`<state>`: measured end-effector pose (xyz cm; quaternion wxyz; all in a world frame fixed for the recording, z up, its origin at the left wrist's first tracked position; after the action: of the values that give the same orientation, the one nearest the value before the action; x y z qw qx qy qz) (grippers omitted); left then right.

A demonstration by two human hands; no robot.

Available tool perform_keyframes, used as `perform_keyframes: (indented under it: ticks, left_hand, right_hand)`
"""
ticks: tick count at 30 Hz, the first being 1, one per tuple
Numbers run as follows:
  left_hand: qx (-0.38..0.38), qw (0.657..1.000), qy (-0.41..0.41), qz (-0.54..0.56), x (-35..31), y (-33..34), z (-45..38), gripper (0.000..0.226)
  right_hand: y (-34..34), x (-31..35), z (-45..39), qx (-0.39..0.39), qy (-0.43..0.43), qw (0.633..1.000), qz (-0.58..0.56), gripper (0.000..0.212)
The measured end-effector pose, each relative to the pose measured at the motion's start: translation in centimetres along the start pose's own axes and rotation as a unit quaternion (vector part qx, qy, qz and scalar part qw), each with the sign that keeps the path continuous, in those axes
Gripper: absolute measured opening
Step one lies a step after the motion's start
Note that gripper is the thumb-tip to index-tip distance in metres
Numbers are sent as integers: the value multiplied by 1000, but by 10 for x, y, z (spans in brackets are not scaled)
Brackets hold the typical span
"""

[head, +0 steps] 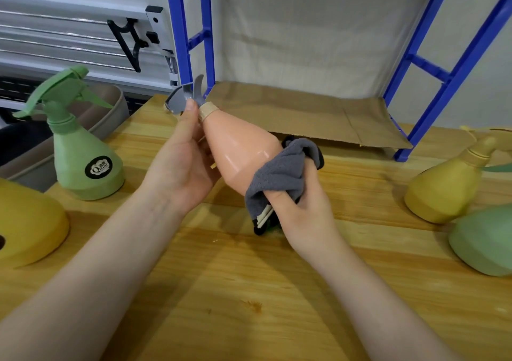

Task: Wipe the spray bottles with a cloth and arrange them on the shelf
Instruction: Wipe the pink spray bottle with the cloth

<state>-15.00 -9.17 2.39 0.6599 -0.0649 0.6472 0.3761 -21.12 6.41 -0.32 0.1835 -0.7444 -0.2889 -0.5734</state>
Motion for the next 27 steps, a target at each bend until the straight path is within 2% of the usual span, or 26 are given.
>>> perform_keyframes:
  ticks: [5,7,10,17,19,22,24,27]
  left_hand:
    - [-7,998,-41,37,4,-1,1,85]
    - [-16,997,-31,64,4,0,1,84]
    - [-7,998,10,65,4,3,1,69]
    - [51,995,84,-29,7,12,7,32]
    - [75,991,87,-65,9,14,10,35]
    - [116,980,75,-140,18,22,17,53]
    - [142,968,90,-189,25,27,22,53]
    - [163,959,108,-205,28,31,26,47]
  right_hand:
    - [-3,4,2,-7,-37,994,106,45]
    - [0,4,4,4,-41,987,155,49]
    - [2,2,7,22,-42,979,199,56]
    - [2,8,8,26,-18,984,176,56]
    - [2,10,8,23,-15,986,164,55]
    - [3,8,8,18,-21,986,163,51]
    - [4,6,8,19,-20,989,148,51]
    - [3,6,7,19,-25,993,116,50]
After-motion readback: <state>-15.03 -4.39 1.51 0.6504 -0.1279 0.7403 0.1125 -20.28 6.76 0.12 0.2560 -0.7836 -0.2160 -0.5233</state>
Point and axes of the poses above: each hand's wrist, its own z-axis away from the middle knuckle, its own y-axis out of the palm, x = y × z, the point moved 3 cm from there along -z, towards the middle knuckle, and after that the axes turned 13 degrees about -z, right-handed, at the moved point
